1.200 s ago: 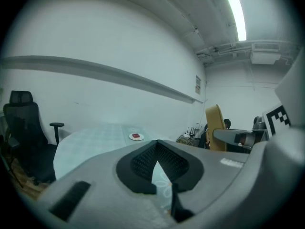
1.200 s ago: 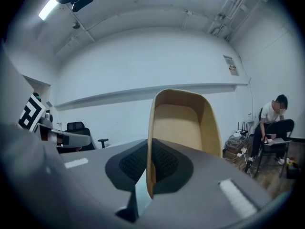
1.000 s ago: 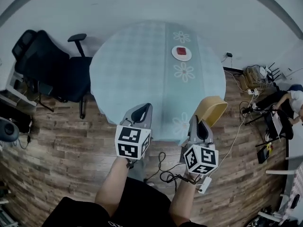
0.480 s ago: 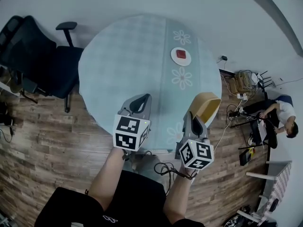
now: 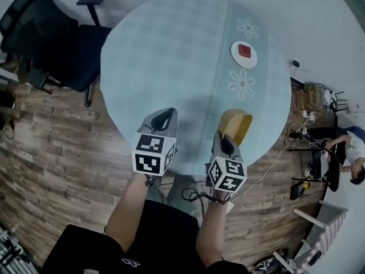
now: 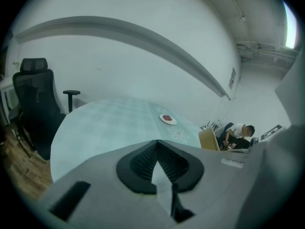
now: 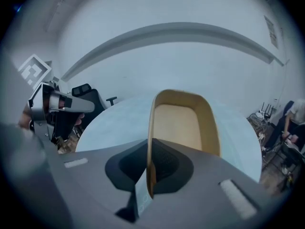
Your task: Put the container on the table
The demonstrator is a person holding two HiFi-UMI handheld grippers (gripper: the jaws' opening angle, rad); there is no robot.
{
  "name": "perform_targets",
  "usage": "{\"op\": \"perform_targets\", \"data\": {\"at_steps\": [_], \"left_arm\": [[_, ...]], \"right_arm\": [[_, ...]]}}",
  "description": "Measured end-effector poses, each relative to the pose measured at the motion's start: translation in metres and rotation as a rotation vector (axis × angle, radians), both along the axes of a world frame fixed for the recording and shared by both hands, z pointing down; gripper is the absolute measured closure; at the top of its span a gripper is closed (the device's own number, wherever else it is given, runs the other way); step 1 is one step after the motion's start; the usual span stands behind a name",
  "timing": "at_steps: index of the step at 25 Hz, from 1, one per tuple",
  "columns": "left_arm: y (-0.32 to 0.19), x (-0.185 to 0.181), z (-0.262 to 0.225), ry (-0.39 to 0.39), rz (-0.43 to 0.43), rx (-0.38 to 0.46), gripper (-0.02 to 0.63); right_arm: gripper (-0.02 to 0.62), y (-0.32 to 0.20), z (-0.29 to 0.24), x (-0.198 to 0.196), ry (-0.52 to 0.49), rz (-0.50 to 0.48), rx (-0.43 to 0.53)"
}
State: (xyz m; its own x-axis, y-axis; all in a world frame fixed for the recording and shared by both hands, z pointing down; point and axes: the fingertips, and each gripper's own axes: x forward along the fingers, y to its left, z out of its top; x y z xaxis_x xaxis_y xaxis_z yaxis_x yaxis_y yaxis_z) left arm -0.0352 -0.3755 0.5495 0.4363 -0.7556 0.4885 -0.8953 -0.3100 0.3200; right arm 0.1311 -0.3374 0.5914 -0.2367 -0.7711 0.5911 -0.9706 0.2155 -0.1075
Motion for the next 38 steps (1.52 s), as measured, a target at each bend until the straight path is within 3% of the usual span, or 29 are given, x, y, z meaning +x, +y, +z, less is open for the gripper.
{"op": "perform_targets", "data": {"at_steps": [6,14,16,18,21,24,28,32,38], "left_arm": [[0.016,0.014,0.051,-0.043,0.002,-0.099,0.604],[0.017,0.025,0.039,-0.072,0.030,-0.062,0.604],[0.013,0.029,0.024,-0.073,0.041,-0.030,0.604],[0.011,0.032,0.004,-0.069,0.051,0.015,0.604],[0.007,0.033,-0.031,-0.061,0.064,0.093,0.604],[0.005,0.030,-0.063,-0.055,0.068,0.165,0.604],[0.013,0.023,-0.104,-0.047,0.068,0.261,0.604],[0.017,-0.001,-0.147,-0.028,0.016,0.373,0.604],[0.022,-0.026,-0.188,-0.023,-0.034,0.472,0.604]], "right_arm": [[0.578,0.003,0.048,-0.003,-0.014,-0.015,-0.072],[0.542,-0.015,0.065,-0.014,-0.046,-0.008,-0.008],[0.488,-0.014,0.046,-0.011,-0.097,0.020,0.037],[0.486,-0.013,0.023,-0.006,-0.123,0.035,0.085],[0.521,-0.017,-0.028,0.010,-0.113,0.073,0.195],[0.584,-0.025,-0.109,0.023,-0.119,0.109,0.391],[0.584,-0.019,-0.185,0.018,-0.166,0.092,0.562],[0.586,-0.007,-0.218,-0.012,-0.261,0.011,0.612],[0.586,0.003,-0.235,-0.033,-0.140,-0.038,0.625]]}}
